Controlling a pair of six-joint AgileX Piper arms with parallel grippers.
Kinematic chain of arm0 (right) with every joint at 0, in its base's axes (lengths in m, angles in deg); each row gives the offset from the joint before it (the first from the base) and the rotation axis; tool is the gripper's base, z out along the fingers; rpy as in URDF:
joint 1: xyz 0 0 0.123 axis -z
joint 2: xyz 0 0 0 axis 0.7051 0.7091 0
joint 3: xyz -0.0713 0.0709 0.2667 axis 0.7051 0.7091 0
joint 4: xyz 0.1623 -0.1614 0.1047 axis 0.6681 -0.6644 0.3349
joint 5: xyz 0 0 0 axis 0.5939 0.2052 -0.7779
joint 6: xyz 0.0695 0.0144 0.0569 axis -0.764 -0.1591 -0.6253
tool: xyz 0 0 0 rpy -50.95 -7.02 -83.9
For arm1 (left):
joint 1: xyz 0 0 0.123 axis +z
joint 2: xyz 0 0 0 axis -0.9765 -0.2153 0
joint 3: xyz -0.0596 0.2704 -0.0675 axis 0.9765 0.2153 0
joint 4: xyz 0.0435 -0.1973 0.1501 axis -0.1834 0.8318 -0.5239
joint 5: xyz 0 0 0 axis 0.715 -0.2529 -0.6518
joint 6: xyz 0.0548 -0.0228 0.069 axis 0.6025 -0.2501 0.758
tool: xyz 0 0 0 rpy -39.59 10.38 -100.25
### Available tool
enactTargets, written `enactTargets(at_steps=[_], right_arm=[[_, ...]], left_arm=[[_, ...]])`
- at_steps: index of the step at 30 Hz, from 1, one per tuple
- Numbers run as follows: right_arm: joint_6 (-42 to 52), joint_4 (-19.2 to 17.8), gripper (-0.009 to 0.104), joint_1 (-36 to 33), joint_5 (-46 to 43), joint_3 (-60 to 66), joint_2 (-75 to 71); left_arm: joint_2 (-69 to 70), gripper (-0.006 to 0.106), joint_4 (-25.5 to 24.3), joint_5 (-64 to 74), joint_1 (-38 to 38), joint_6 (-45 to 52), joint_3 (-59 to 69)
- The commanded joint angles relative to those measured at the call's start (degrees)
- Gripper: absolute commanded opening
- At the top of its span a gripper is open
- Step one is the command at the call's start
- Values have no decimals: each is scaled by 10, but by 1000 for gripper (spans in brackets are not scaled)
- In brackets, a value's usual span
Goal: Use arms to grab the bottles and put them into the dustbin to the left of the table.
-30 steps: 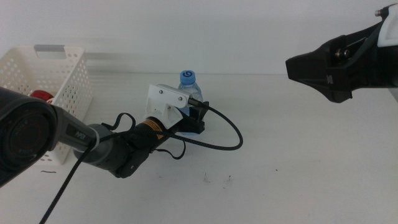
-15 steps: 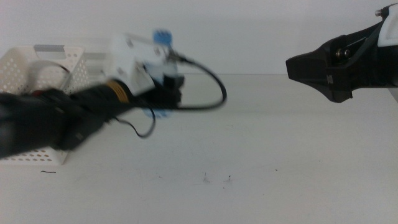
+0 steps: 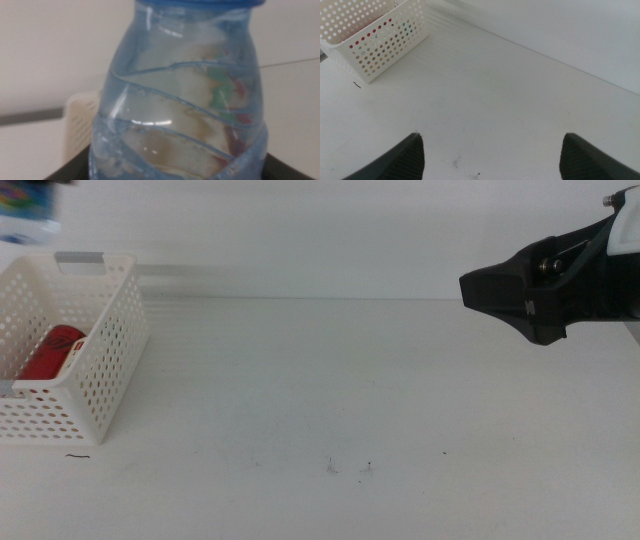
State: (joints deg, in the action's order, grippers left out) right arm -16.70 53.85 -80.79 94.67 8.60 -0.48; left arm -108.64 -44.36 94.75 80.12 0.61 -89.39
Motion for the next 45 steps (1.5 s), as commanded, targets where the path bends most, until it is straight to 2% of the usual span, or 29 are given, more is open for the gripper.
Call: enactTargets(at_steps=[1,3,9,13,16,26,29,33,36,40,42,45], right_arm=[[1,-4,93,-1,-4,-5,-2],[1,-4,93,-1,-4,-5,-2],[1,-4,93,-1,-4,-5,-2],[1,-4,93,-1,-4,-5,-2],[1,-4,93,-1,-4,-5,-2],[1,-4,93,-1,-4,-5,-2],[1,-4,93,-1,-4,-5,-2],[1,-4,93,-1,-4,-5,-2],[1,-4,93,-1,-4,-5,-2],[1,-4,93,-1,-4,-5,-2],[1,-4,93,-1,-4,-5,-2],[1,-4,93,-1,-4,-5,-2]], left_arm=[[-30,-2,46,73,47,45,-72],[-62,-2,78,120,80,79,-113],[-143,-2,90,165,130,91,-152],[-192,-2,102,185,129,113,-152],[-226,-2,89,171,129,111,-152],[-302,1,94,165,129,111,-152],[-316,8,94,186,129,109,-152],[-328,24,100,190,129,107,-152],[-328,44,100,195,129,101,-152],[-328,80,99,195,129,93,-152],[-328,94,94,195,129,93,-154],[-322,94,87,195,129,72,-164]])
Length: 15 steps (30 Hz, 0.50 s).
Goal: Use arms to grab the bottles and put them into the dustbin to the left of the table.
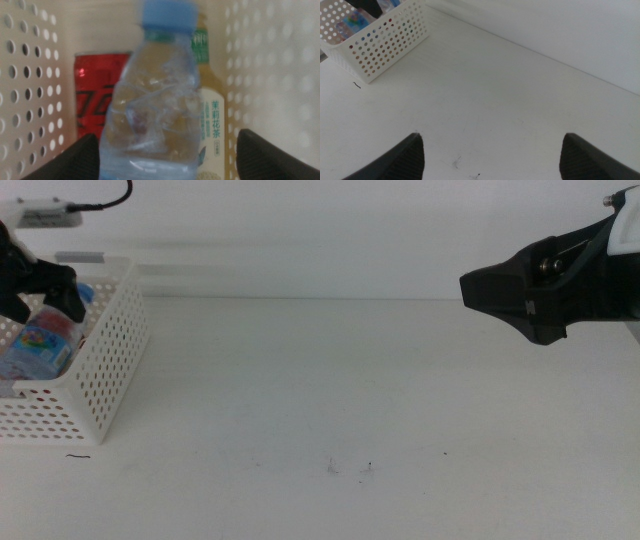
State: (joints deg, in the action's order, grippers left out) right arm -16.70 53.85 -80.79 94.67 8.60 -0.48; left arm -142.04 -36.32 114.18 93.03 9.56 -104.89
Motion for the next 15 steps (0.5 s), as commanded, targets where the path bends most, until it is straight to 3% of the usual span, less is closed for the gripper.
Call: enactTargets(at_steps=[1,9,15], right_arm=[[1,-4,93,-1,-4,-5,-2],[1,-4,93,-1,-4,-5,-2],[1,-4,93,-1,-4,-5,-2]], left_arm=[[19,94,6,1,0,-41,-9],[162,94,12,1,-37,-75,49],[327,94,43,-84,-143,-52,165]])
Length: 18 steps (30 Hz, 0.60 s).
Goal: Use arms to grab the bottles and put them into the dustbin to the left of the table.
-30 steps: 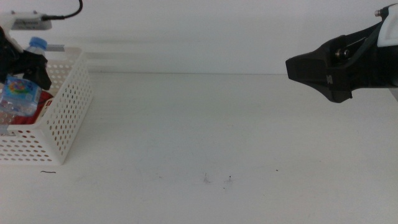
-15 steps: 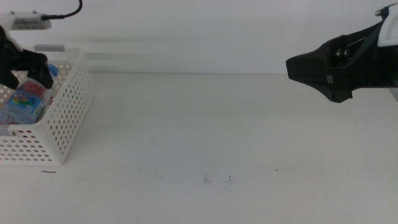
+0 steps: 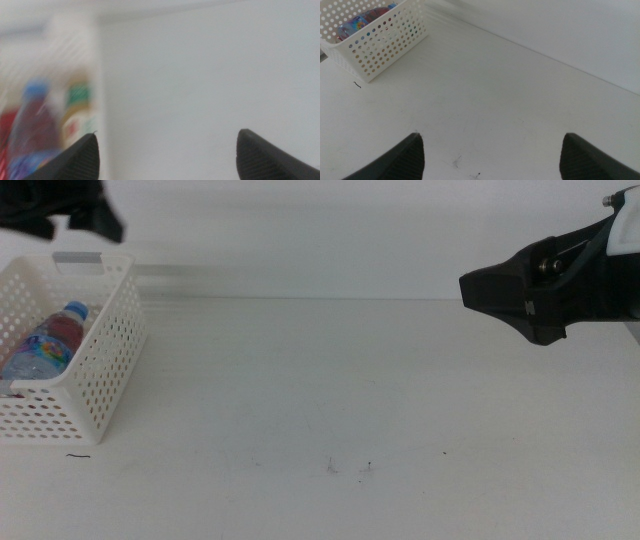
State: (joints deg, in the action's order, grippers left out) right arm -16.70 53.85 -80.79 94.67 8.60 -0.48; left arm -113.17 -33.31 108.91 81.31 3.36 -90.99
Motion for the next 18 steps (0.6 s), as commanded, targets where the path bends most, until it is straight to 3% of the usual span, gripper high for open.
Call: enactTargets(at_steps=[1,10,18], right_arm=[[1,-4,93,-1,-4,-5,-2],[1,-4,93,-1,-4,-5,-2],[1,-4,93,-1,-4,-5,-2]], left_arm=[[67,94,21,-56,-50,27,50],[272,94,25,-319,-233,26,268],[351,94,25,-317,-246,6,303]])
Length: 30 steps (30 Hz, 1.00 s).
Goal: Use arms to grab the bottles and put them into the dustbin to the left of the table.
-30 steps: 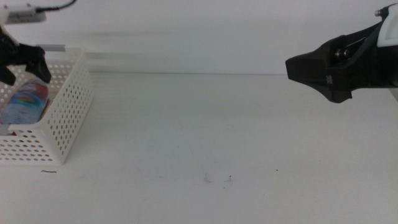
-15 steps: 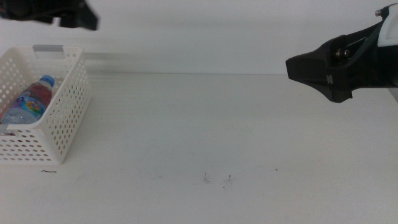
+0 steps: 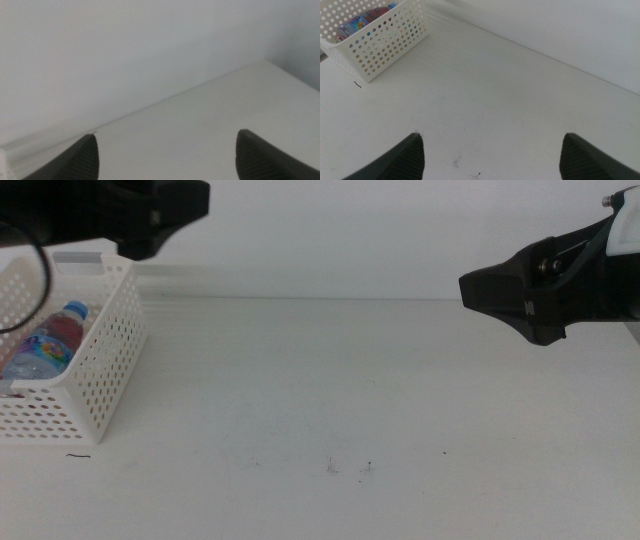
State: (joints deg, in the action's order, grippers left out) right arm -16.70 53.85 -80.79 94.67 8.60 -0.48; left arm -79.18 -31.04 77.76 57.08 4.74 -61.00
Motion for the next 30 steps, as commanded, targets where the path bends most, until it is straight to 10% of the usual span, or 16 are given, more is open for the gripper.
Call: enactTargets(at_steps=[1,17,25,30], right_arm=[[1,-4,93,-1,-4,-5,-2],[1,26,93,7,-22,15,-2],[1,87,93,188,-289,279,-127],[1,71,93,255,-289,439,-295]], left_arm=[[17,94,2,-9,-3,-8,3],[33,94,-10,-27,6,-8,8],[164,94,-2,-243,172,-8,244],[281,94,-38,-234,247,-8,395]])
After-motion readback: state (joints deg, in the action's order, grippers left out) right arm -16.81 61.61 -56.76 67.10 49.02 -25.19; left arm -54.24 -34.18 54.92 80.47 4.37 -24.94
